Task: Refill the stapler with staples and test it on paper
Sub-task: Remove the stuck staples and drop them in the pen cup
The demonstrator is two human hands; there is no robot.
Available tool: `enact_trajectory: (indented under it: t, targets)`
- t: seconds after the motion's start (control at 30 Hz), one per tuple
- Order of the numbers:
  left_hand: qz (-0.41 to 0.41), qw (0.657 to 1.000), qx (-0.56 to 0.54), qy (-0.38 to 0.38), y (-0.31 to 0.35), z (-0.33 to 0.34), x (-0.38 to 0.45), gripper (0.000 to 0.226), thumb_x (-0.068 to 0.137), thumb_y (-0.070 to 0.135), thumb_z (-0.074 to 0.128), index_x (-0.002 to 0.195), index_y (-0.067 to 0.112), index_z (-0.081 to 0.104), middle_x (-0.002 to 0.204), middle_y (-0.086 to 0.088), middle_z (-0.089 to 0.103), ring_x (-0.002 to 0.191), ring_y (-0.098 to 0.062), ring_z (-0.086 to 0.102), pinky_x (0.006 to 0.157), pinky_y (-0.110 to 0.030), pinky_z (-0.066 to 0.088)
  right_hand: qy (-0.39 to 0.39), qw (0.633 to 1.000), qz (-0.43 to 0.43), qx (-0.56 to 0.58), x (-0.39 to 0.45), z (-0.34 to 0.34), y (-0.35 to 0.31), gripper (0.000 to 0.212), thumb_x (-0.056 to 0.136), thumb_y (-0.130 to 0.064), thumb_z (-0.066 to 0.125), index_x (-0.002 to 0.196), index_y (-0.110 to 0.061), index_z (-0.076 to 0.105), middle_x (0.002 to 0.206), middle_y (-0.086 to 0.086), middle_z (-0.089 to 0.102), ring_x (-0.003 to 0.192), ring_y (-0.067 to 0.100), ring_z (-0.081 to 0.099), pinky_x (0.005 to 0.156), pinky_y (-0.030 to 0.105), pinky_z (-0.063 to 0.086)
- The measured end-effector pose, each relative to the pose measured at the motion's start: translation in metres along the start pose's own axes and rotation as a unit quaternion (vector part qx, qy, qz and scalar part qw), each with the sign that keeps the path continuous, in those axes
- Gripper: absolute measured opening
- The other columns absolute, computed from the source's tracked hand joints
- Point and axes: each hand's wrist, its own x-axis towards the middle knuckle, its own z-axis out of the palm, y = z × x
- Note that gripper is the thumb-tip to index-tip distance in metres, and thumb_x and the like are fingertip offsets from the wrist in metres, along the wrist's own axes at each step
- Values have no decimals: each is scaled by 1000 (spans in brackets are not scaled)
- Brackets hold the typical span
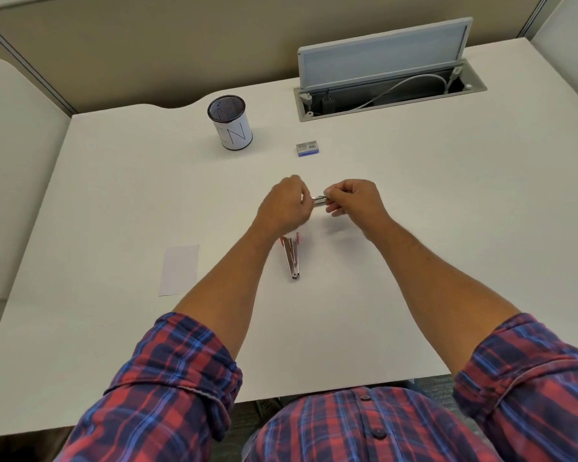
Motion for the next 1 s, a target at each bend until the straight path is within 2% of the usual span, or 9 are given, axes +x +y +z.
enact_trajectory:
  t: [0.13, 0.23, 0.37, 0.57, 0.7, 0.77, 0.87, 1.0]
  targets:
    - [-114, 981, -147, 50, -7, -23, 14, 18, 96, 21, 48, 97, 6, 57, 86, -1, 61, 74, -14, 55, 61, -24, 41, -17, 1000, -11, 19, 16, 18, -24, 14, 89, -9, 68, 93, 3, 74, 79, 16, 72, 66, 21, 70, 64, 31, 60]
    - [-162, 965, -190, 87, -26, -46, 35, 19, 95, 22, 47, 89, 7, 57, 78, 1, 57, 68, -12, 50, 55, -22, 37, -34, 999, -35, -4, 42, 40, -53, 12, 90, -12, 68, 89, -1, 74, 79, 14, 73, 66, 21, 71, 65, 31, 60]
    - [-180, 955, -204, 119, -51, -78, 66, 32, 90, 14, 46, 60, 17, 37, 57, 2, 36, 53, -14, 32, 48, -24, 27, -36, 997, -56, -26, 78, 71, -88, 16, 92, -13, 67, 95, 0, 75, 84, 15, 75, 70, 21, 73, 67, 27, 61]
    - [-190, 950, -212, 131, -79, -113, 106, 40, 88, 6, 44, 54, 20, 28, 52, 3, 25, 40, -7, 20, 35, -15, 17, -33, 998, -53, -27, 132, 115, -117, 17, 89, -8, 66, 94, 6, 73, 80, 17, 73, 66, 20, 72, 60, 26, 58]
    - [-214, 943, -219, 131, -94, -119, 129, 40, 89, 7, 45, 55, 20, 28, 53, 3, 25, 46, -11, 22, 37, -17, 20, -28, 997, -57, -38, 161, 132, -125, 10, 88, -8, 66, 82, -2, 72, 81, 19, 74, 69, 24, 74, 62, 29, 61]
    - [-221, 942, -208, 141, -102, -122, 144, 39, 89, 9, 47, 56, 20, 30, 55, 3, 28, 47, -11, 25, 42, -21, 23, -20, 997, -51, -60, 177, 141, -128, 11, 88, -8, 66, 83, -2, 72, 80, 18, 75, 72, 25, 76, 66, 32, 64]
    - [-209, 953, -170, 139, -114, -127, 163, 34, 88, 13, 48, 56, 18, 36, 57, 3, 35, 52, -11, 34, 47, -24, 29, -19, 995, -48, -83, 196, 153, -137, 13, 88, -5, 64, 89, 6, 72, 82, 21, 75, 72, 28, 76, 66, 34, 65]
    - [-181, 971, -89, 128, -126, -127, 177, 26, 85, 18, 44, 60, 10, 42, 61, -6, 38, 65, -21, 41, 56, -30, 31, -39, 987, -69, -137, 214, 159, -152, 12, 90, -5, 65, 85, 4, 70, 82, 22, 74, 63, 23, 73, 63, 33, 64]
